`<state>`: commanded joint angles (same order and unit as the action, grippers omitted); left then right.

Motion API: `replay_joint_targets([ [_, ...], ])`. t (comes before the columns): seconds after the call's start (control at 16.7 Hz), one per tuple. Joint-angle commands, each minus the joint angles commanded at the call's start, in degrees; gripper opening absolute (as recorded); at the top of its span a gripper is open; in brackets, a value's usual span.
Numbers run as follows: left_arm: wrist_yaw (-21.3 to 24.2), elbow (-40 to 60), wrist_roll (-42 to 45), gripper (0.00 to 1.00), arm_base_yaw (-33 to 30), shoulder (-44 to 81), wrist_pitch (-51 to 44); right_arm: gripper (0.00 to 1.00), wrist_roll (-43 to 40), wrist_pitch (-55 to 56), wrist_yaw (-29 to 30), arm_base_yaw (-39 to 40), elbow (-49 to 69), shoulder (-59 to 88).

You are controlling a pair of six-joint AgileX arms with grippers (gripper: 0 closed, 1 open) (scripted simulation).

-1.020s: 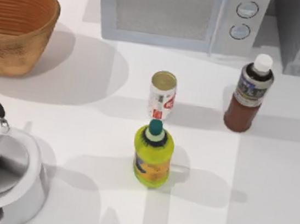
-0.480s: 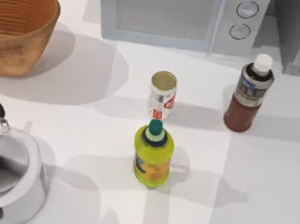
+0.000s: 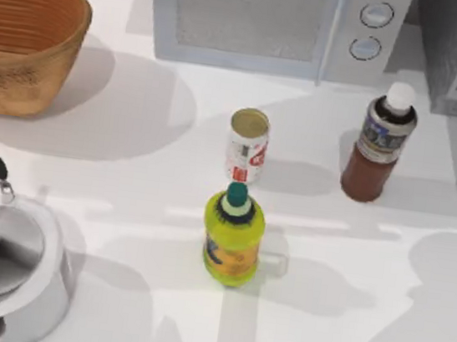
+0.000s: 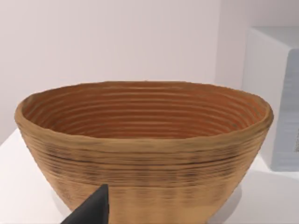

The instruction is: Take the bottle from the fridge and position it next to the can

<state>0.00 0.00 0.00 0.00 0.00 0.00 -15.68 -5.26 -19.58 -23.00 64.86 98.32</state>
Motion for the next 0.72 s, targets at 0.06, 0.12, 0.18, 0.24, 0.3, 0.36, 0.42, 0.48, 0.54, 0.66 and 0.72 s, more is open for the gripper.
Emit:
replay_joint_targets([
  [0.06, 0.00, 0.00, 0.00, 1.00, 0.00, 0.00, 0.00, 1.00, 2.80, 1.52, 3.38, 4.58, -1.39, -0.98],
  [0.12, 0.00, 0.00, 0.00, 1.00, 0.00, 0.00, 0.00, 1.00, 5.49, 2.98, 6.63, 8.78, -2.76, -1.95],
  [0.18, 0.00, 0.00, 0.00, 1.00, 0.00, 0.00, 0.00, 1.00, 8.01, 4.34, 9.68, 12.46, -4.05, -2.86],
  [0.24, 0.00, 0.00, 0.00, 1.00, 0.00, 0.00, 0.00, 1.00, 10.28, 5.56, 12.40, 15.51, -5.21, -3.69],
  [0.3, 0.00, 0.00, 0.00, 1.00, 0.00, 0.00, 0.00, 1.00, 12.23, 6.62, 14.73, 17.98, -6.22, -4.41],
  [0.36, 0.00, 0.00, 0.00, 1.00, 0.00, 0.00, 0.00, 1.00, 13.77, 7.45, 16.52, 19.81, -7.01, -4.97],
  [0.42, 0.00, 0.00, 0.00, 1.00, 0.00, 0.00, 0.00, 1.00, 14.87, 8.05, 17.74, 21.05, -7.57, -5.38],
  [0.48, 0.00, 0.00, 0.00, 1.00, 0.00, 0.00, 0.00, 1.00, 15.42, 8.35, 18.34, 21.65, -7.85, -5.59],
  [0.54, 0.00, 0.00, 0.00, 1.00, 0.00, 0.00, 0.00, 1.00, 15.49, 8.39, 18.42, 21.73, -7.88, -5.62],
  [0.66, 0.00, 0.00, 0.00, 1.00, 0.00, 0.00, 0.00, 1.00, 15.49, 8.39, 18.42, 21.73, -7.88, -5.62],
  [0.72, 0.00, 0.00, 0.00, 1.00, 0.00, 0.00, 0.00, 1.00, 15.20, 8.19, 18.75, 20.79, -8.08, -5.33],
])
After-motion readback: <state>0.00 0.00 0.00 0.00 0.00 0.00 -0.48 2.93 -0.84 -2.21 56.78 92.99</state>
